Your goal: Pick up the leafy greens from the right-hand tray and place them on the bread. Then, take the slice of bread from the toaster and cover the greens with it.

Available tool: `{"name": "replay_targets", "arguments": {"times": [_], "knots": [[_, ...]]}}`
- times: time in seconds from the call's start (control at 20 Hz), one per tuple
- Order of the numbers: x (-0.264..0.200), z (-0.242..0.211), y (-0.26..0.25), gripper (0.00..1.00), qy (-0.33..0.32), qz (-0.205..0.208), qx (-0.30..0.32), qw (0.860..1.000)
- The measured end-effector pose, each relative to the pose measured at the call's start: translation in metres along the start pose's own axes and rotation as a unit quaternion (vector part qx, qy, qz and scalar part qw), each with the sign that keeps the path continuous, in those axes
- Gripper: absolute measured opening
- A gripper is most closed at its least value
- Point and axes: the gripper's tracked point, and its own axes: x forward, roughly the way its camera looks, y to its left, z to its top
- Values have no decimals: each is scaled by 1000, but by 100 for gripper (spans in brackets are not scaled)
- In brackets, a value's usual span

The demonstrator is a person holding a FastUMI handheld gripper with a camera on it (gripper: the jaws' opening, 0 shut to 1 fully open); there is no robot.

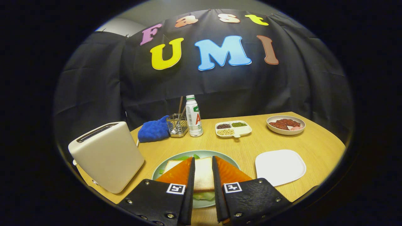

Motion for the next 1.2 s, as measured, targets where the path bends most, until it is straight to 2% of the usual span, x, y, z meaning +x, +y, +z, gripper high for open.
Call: {"name": "replay_targets", "arguments": {"times": [0.25, 0.75, 0.95, 1.05, 1.2], "knots": [[-16, 30, -24, 30, -41, -14, -21, 999], [-38, 53, -74, 30, -72, -18, -25, 997], [-46, 70, -106, 30, -111, -30, -60, 991], [-51, 80, -111, 30, -142, -17, -73, 987], [-59, 85, -129, 30, -161, -21, -106, 981]]}}
